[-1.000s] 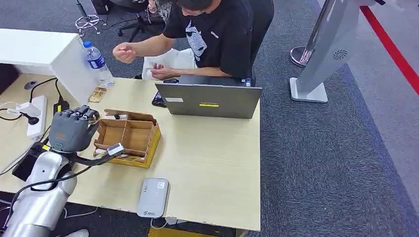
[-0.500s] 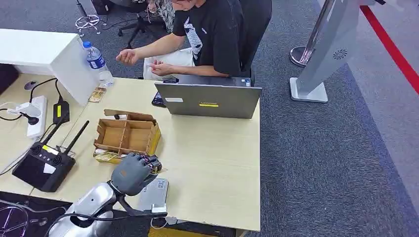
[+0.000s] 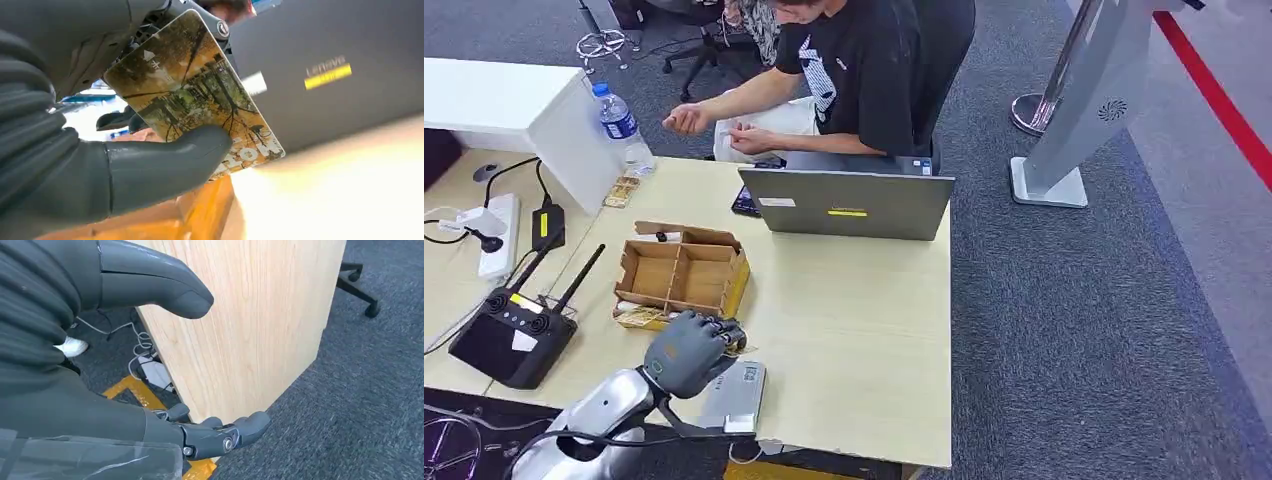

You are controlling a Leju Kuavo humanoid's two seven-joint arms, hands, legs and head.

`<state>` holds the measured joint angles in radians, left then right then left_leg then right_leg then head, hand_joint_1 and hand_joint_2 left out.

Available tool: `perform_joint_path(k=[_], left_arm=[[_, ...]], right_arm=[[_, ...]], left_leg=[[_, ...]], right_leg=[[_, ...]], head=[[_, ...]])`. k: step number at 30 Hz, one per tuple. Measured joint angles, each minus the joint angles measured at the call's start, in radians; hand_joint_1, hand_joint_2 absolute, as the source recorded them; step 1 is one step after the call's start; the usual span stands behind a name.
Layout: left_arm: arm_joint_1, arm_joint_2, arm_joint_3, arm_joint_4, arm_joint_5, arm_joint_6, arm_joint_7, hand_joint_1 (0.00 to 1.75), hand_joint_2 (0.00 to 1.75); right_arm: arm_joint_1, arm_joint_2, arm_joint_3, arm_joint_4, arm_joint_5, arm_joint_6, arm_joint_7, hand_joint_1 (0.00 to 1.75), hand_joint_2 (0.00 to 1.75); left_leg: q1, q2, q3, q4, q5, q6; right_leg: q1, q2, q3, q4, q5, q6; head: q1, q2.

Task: Pass the card to the sensor for recognition and then transmit it.

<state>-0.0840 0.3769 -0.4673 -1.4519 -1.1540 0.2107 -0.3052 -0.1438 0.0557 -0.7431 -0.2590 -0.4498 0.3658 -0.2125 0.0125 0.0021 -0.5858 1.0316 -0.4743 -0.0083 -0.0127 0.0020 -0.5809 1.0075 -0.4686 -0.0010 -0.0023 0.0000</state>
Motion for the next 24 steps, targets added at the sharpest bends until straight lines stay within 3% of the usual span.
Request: perform_joint_path(k=[5, 24], left_arm=[[0.0, 0.026, -0.003, 0.0, 0.03, -0.055, -0.008, 1.75, 1.75], [0.006, 0.053, -0.013, -0.005, 0.034, -0.064, -0.013, 1.75, 1.75]], right_arm=[[0.0, 0.0, -0.005, 0.0, 0.0, 0.0, 0.0, 0.0, 1.75], [0.001, 0.0, -0.015, 0.0, 0.0, 0.0, 0.0, 0.0, 1.75]], left_leg=[[0.0, 0.0, 0.0, 0.0, 0.0, 0.0], [0.0, 0.0, 0.0, 0.0, 0.0, 0.0]], right_leg=[[0.0, 0.0, 0.0, 0.0, 0.0, 0.0], [0.0, 0.0, 0.0, 0.0, 0.0, 0.0]], head=[[0.0, 0.0], [0.0, 0.0]])
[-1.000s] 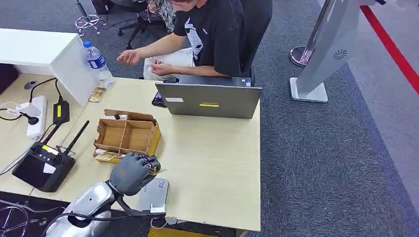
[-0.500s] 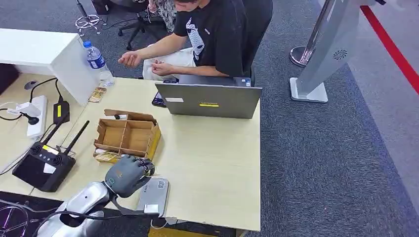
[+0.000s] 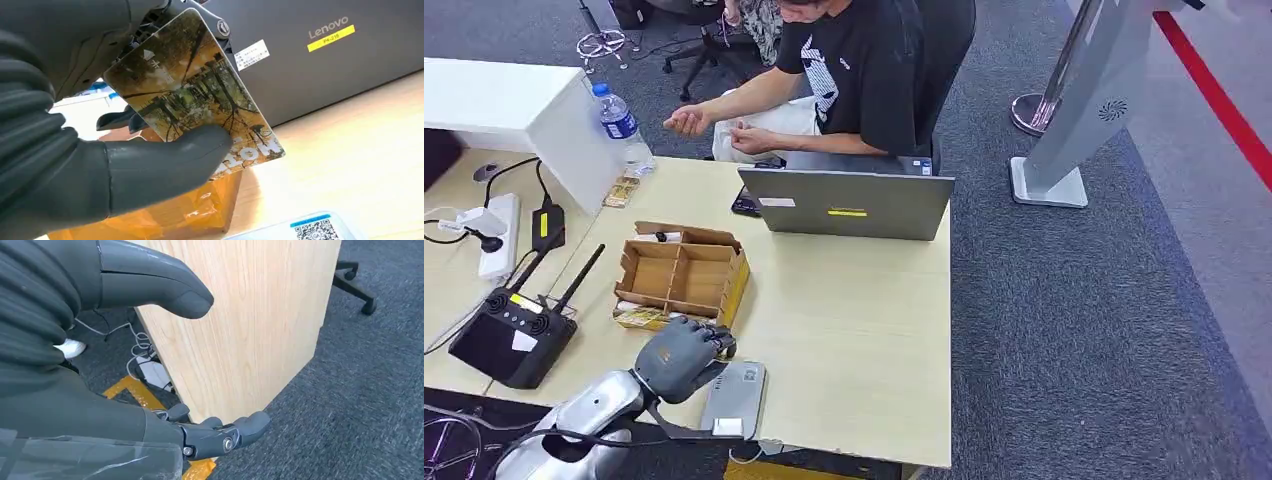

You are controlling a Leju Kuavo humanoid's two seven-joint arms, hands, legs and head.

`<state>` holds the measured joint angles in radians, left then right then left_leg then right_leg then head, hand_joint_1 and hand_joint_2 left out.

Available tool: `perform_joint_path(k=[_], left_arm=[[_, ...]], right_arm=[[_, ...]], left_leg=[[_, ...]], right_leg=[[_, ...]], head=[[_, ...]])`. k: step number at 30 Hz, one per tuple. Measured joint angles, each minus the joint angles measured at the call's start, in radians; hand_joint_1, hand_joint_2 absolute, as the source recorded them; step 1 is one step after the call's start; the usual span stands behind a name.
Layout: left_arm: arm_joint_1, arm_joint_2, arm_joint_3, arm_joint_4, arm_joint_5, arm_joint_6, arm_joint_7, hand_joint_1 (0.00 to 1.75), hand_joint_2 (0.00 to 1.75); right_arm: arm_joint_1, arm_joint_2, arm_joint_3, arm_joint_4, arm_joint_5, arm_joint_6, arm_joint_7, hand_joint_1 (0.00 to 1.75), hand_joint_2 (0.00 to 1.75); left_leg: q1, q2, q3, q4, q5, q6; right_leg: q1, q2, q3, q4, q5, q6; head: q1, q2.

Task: Pass the card to the sensor for recognition and then transmit it.

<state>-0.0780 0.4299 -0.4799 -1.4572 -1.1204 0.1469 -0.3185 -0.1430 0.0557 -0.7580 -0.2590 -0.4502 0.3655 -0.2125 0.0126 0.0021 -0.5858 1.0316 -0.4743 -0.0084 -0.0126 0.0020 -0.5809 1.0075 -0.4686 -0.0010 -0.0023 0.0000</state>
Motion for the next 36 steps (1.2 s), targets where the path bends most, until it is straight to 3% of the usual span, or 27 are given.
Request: perform_joint_path(k=[15, 28, 36], left_arm=[[-0.002, 0.003, -0.051, 0.011, -0.001, -0.045, -0.004, 1.75, 1.75], [-0.019, 0.044, -0.074, 0.021, 0.011, -0.105, 0.022, 1.75, 1.75], [-0.036, 0.05, -0.074, 0.023, 0.021, -0.097, 0.029, 1.75, 1.75]], right_arm=[[-0.001, 0.0, 0.0, 0.0, 0.001, -0.005, 0.002, 0.0, 1.75], [-0.002, 0.0, 0.0, 0.0, 0.001, -0.006, 0.003, 0.0, 1.75], [-0.002, 0.0, 0.0, 0.0, 0.001, -0.006, 0.003, 0.0, 1.75]], left_leg=[[0.0, 0.0, 0.0, 0.0, 0.0, 0.0], [0.0, 0.0, 0.0, 0.0, 0.0, 0.0], [0.0, 0.0, 0.0, 0.0, 0.0, 0.0]], right_leg=[[0.0, 0.0, 0.0, 0.0, 0.0, 0.0], [0.0, 0.0, 0.0, 0.0, 0.0, 0.0], [0.0, 0.0, 0.0, 0.0, 0.0, 0.0]], head=[[0.0, 0.0], [0.0, 0.0], [0.0, 0.0]])
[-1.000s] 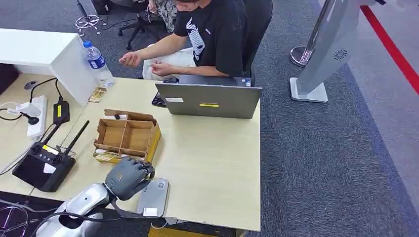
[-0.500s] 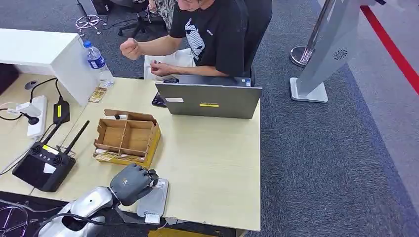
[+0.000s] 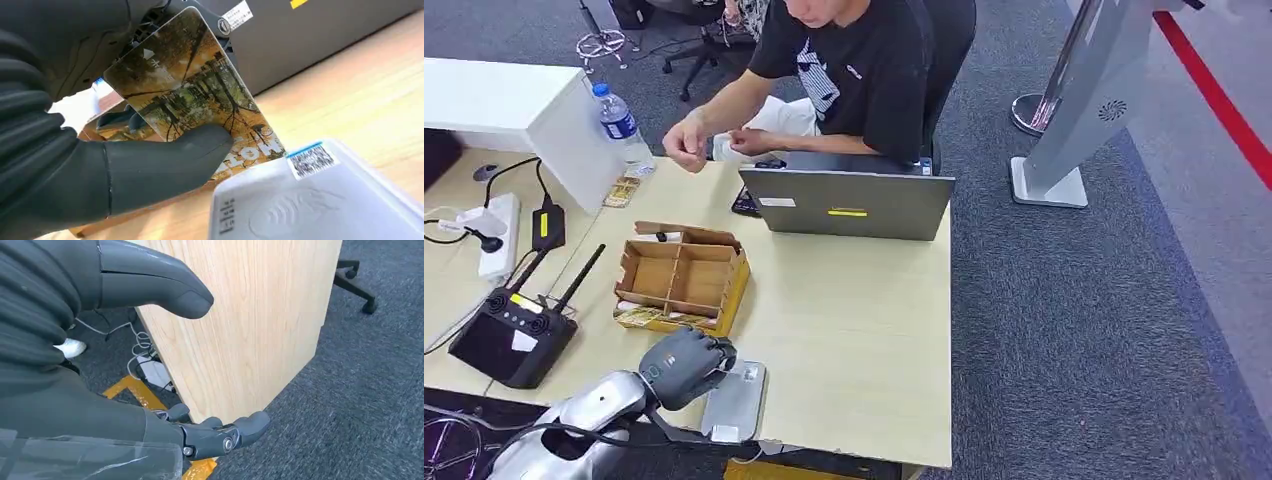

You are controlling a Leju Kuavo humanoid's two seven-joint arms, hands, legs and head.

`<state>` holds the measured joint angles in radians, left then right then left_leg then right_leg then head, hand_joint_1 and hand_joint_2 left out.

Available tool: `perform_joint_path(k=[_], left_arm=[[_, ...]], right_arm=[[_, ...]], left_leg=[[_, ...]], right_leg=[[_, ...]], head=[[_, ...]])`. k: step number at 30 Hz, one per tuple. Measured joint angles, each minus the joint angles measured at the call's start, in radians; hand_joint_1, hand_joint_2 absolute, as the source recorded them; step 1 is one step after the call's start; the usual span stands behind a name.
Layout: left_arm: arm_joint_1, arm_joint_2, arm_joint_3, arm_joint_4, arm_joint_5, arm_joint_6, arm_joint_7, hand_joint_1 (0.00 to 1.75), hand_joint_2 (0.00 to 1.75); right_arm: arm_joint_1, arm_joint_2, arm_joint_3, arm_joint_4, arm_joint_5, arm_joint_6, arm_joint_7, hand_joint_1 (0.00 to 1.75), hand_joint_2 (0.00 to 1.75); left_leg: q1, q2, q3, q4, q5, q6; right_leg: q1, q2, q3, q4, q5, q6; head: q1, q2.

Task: Pass the card to the sensor for recognition and then transmit it.

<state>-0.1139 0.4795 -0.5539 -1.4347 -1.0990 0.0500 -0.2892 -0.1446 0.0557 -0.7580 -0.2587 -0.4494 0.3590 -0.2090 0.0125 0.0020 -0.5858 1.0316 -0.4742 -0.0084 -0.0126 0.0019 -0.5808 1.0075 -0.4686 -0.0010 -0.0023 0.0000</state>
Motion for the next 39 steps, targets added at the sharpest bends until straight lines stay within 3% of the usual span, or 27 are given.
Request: perform_joint_path(k=[8, 10, 14, 18, 25, 38, 39], left_arm=[[-0.017, 0.0, 0.0, 0.0, 0.009, 0.015, 0.003, 1.75, 1.75], [-0.028, -0.008, 0.005, 0.0, 0.01, 0.101, 0.008, 1.75, 1.75], [-0.075, -0.08, 0.057, 0.0, 0.002, 0.304, 0.046, 1.75, 1.75], [-0.137, -0.131, 0.155, 0.0, 0.053, 0.411, 0.043, 1.75, 1.75], [-0.218, -0.194, 0.292, 0.025, 0.084, 0.43, 0.015, 1.75, 1.75], [-0.225, -0.248, 0.327, 0.056, 0.068, 0.46, 0.004, 1.75, 1.75], [-0.225, -0.249, 0.328, 0.058, 0.068, 0.462, 0.004, 1.05, 1.75]], right_arm=[[0.0, 0.0, 0.0, 0.0, 0.001, 0.0, 0.0, 0.0, 1.75], [0.0, 0.0, 0.0, 0.0, 0.006, 0.0, -0.002, 0.0, 1.75], [-0.002, 0.0, 0.0, 0.0, 0.022, -0.007, -0.003, 0.0, 1.75], [-0.006, 0.001, 0.003, 0.0, 0.045, -0.028, 0.002, 0.0, 1.75], [-0.021, 0.003, 0.018, 0.002, 0.055, -0.045, 0.01, 0.0, 1.75], [-0.027, 0.006, 0.026, 0.003, 0.055, -0.043, 0.01, 0.0, 1.75], [-0.027, 0.006, 0.026, 0.003, 0.055, -0.043, 0.01, 0.0, 1.75]], left_leg=[[0.0, 0.0, 0.0, 0.0, 0.0, 0.0], [0.0, 0.0, 0.0, 0.0, 0.0, 0.0], [0.0, -0.001, 0.0, 0.0, 0.001, 0.001], [0.0, -0.001, 0.0, 0.0, 0.002, 0.002], [0.0, -0.001, 0.0, 0.0, 0.003, 0.001], [0.0, -0.001, -0.001, 0.0, 0.003, 0.001], [0.0, -0.001, -0.001, 0.0, 0.003, 0.001]], right_leg=[[0.0, 0.0, 0.0, 0.0, 0.0, 0.0], [0.0, 0.0, 0.0, 0.0, 0.0, 0.0], [0.0, -0.002, 0.001, 0.0, 0.001, 0.001], [0.0, -0.001, 0.0, 0.0, 0.002, 0.001], [0.0, -0.001, 0.0, 0.0, 0.002, 0.001], [0.0, -0.001, 0.0, 0.0, 0.002, 0.001], [0.0, -0.001, 0.0, 0.0, 0.002, 0.001]], head=[[0.0, 0.0], [0.0, 0.0], [0.001, 0.0], [0.0, 0.0], [0.0, 0.0], [0.0, 0.0], [0.0, 0.0]])
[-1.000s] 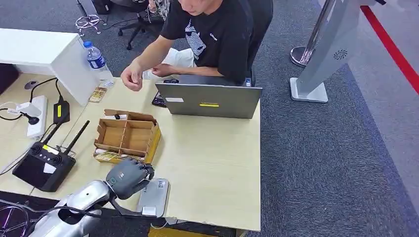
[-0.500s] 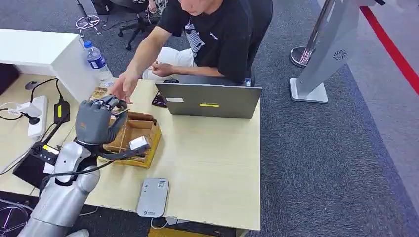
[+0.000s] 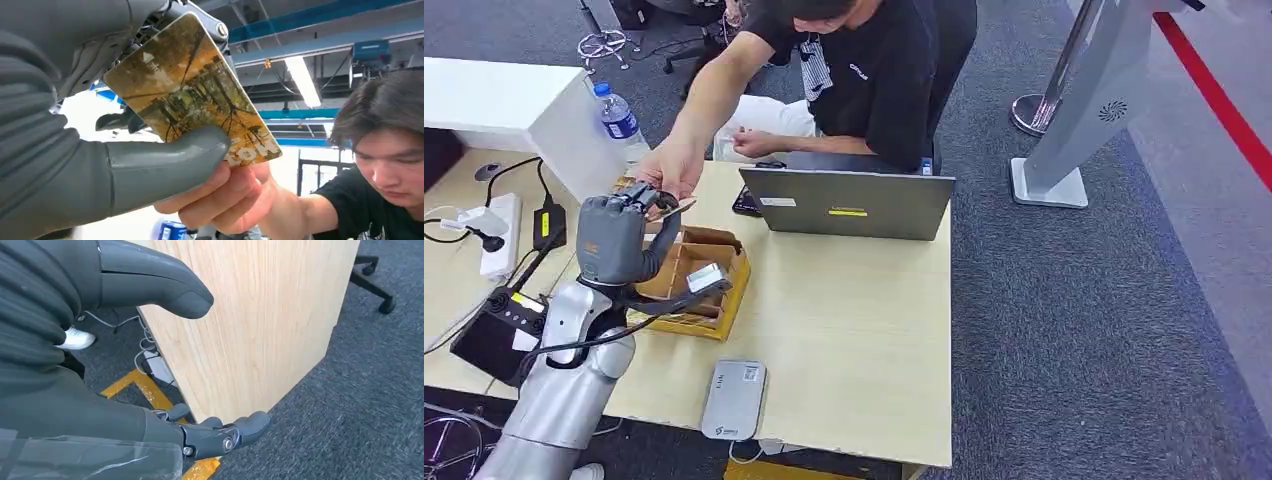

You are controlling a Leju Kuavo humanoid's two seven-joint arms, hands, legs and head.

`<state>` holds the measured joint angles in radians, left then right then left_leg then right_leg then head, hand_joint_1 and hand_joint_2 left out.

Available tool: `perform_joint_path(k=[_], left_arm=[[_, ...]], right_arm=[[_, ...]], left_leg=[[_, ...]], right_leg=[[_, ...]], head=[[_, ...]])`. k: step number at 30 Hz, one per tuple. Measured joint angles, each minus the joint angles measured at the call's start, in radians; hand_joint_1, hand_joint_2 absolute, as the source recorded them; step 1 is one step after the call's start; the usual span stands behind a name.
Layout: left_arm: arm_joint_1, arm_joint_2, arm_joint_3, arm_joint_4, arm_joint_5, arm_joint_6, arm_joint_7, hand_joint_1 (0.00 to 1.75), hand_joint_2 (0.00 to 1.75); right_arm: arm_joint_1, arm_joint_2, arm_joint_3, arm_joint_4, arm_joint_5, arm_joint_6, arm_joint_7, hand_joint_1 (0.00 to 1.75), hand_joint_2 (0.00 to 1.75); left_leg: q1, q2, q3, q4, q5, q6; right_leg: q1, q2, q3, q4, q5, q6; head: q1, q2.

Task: Pass the card to the sensor for recognition and then transmit it.

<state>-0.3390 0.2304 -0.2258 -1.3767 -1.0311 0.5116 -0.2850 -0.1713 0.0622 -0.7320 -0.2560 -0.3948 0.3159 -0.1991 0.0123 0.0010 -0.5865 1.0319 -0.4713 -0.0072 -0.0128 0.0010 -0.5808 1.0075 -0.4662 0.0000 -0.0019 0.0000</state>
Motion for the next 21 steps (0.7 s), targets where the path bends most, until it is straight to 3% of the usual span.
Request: perform_joint_path(k=[1, 2, 16, 18, 21], left_arm=[[0.0, -0.002, 0.0, 0.001, 0.0, 0.002, 0.0, 0.21, 1.75], [0.0, -0.003, 0.002, 0.003, 0.0, 0.003, 0.0, 0.0, 1.75], [0.057, -0.024, 0.008, -0.001, -0.009, -0.014, -0.032, 0.0, 1.75], [0.073, -0.027, 0.004, -0.008, -0.002, -0.085, -0.032, 0.0, 1.75], [0.088, 0.003, -0.033, -0.009, 0.01, -0.3, -0.04, 0.0, 1.75]], right_arm=[[0.0, 0.0, 0.0, 0.0, 0.0, 0.0, 0.0, 0.0, 1.75], [0.0, 0.0, 0.0, 0.0, 0.0, 0.0, 0.0, 0.0, 1.75], [0.0, 0.0, 0.001, 0.0, -0.003, -0.001, -0.002, 0.0, 1.75], [0.001, 0.0, 0.001, 0.0, -0.008, 0.002, -0.003, 0.0, 1.75], [0.004, 0.0, 0.0, 0.0, -0.022, 0.012, -0.008, 0.0, 1.75]], left_leg=[[0.0, 0.0, 0.0, 0.0, 0.0, 0.0], [0.0, 0.0, 0.0, 0.0, 0.0, 0.0], [0.0, 0.0, 0.0, 0.0, 0.0, 0.0], [0.0, 0.0, 0.0, 0.0, 0.0, 0.0], [0.0, 0.0, -0.001, 0.0, 0.0, 0.0]], right_leg=[[0.0, 0.0, 0.0, 0.0, 0.0, 0.0], [0.0, 0.0, 0.0, 0.0, 0.0, 0.0], [0.0, 0.0, 0.0, 0.0, 0.0, 0.0], [0.0, 0.0, 0.0, 0.0, 0.0, 0.0], [0.0, 0.0, 0.0, 0.0, 0.0, 0.0]], head=[[0.0, 0.0], [0.0, 0.0], [0.0, 0.0], [0.0, 0.0], [0.0, 0.0]])
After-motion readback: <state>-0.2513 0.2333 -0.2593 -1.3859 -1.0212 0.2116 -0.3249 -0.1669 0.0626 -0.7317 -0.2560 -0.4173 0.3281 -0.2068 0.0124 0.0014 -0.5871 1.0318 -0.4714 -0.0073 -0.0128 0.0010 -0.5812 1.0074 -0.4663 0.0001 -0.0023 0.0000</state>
